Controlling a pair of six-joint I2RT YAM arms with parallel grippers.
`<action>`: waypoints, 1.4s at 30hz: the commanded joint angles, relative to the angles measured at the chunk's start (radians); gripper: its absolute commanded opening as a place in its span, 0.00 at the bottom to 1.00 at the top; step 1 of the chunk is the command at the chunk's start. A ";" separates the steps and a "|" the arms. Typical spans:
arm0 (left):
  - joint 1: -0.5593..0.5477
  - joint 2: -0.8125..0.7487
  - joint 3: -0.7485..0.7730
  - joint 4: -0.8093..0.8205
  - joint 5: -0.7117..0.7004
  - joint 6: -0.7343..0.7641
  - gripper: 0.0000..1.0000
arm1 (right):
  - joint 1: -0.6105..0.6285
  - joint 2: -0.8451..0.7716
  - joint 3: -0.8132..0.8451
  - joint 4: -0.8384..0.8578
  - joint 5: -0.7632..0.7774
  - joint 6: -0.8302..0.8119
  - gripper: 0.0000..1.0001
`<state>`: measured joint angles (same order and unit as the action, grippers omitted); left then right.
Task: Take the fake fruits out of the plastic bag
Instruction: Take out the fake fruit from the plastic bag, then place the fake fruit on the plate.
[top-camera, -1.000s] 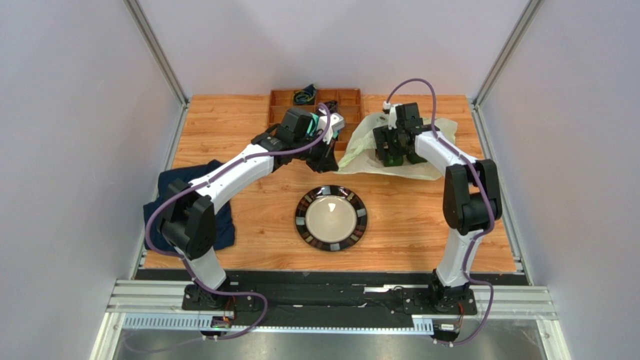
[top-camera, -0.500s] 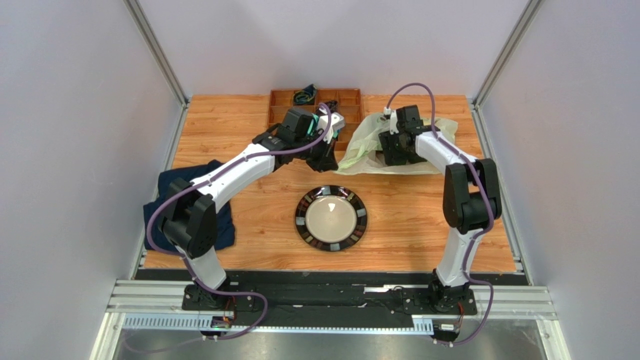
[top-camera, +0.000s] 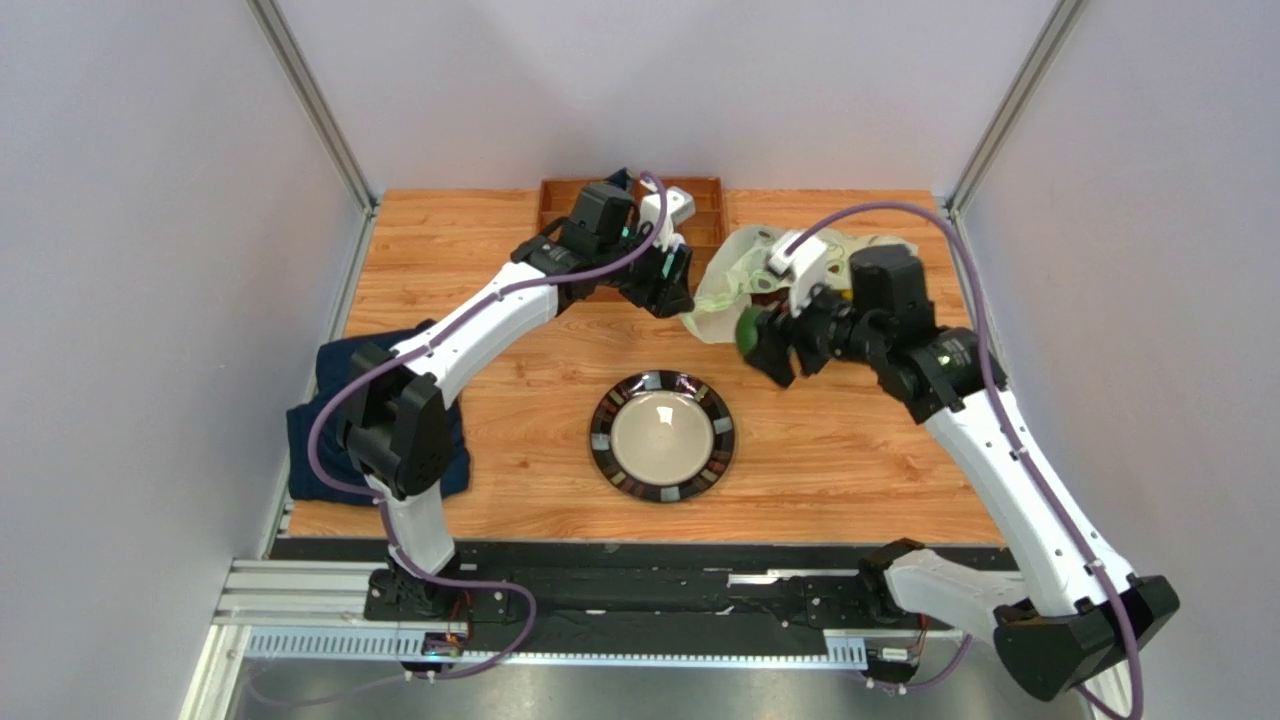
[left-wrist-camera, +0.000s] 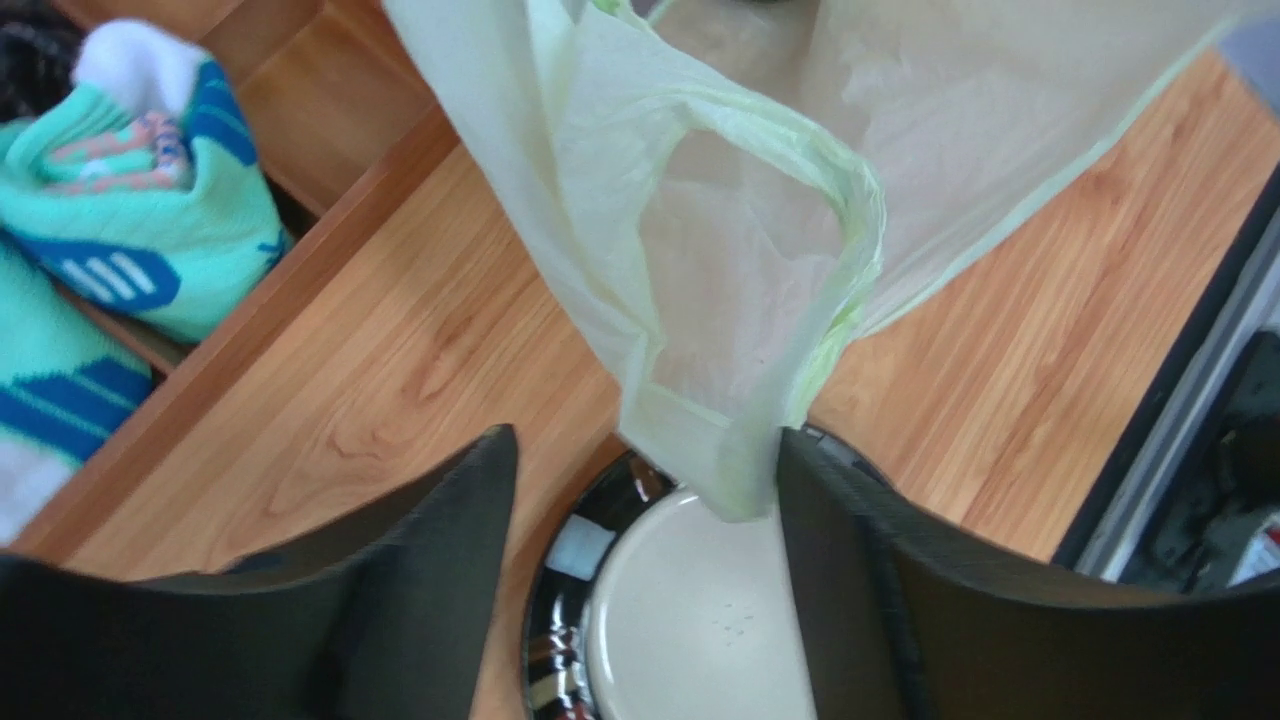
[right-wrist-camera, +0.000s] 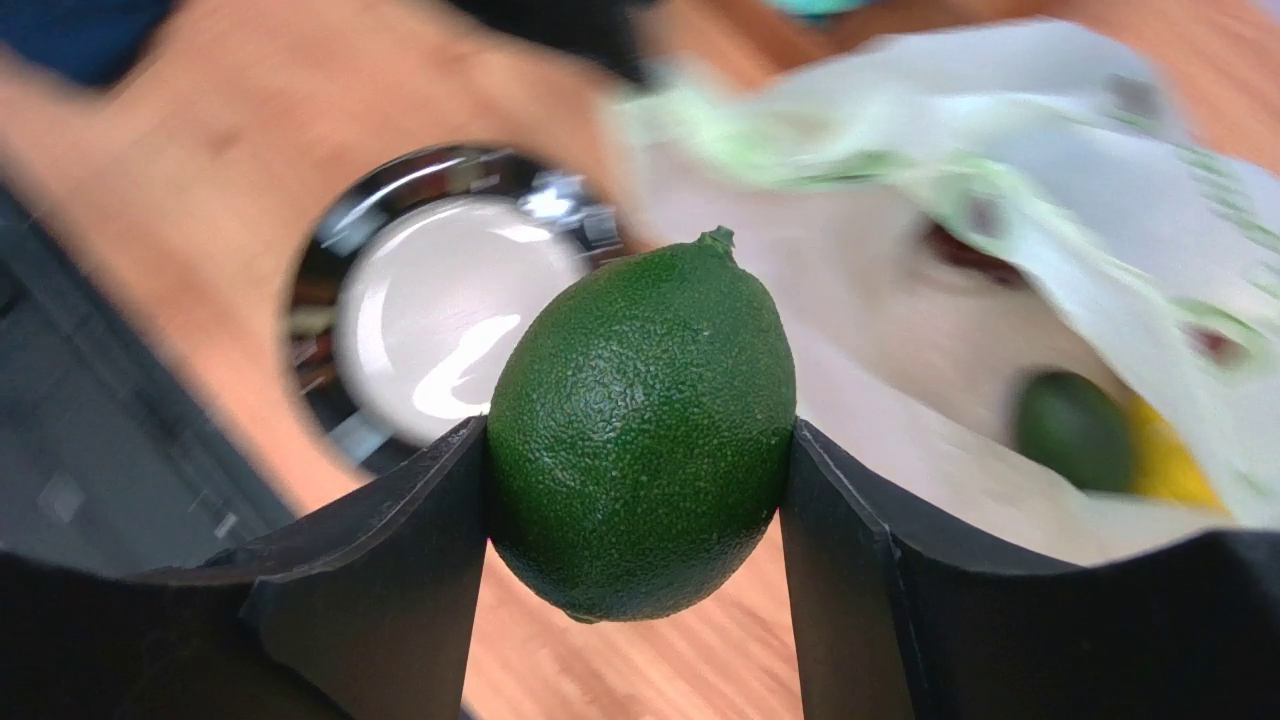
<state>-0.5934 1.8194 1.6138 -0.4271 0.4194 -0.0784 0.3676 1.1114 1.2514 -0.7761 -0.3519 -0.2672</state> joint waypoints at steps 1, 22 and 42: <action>0.039 -0.127 0.031 -0.042 -0.079 0.000 0.82 | 0.129 0.053 -0.020 -0.101 -0.078 -0.087 0.26; 0.194 -0.715 -0.367 -0.188 -0.079 0.161 0.82 | 0.432 0.734 0.190 0.189 -0.095 0.098 0.34; 0.216 -0.481 -0.240 -0.070 0.289 0.147 0.80 | -0.048 0.268 0.228 -0.057 -0.156 0.008 0.84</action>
<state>-0.3023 1.2495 1.2812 -0.5339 0.5713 0.0238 0.4286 1.4590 1.5391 -0.8082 -0.4965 -0.2092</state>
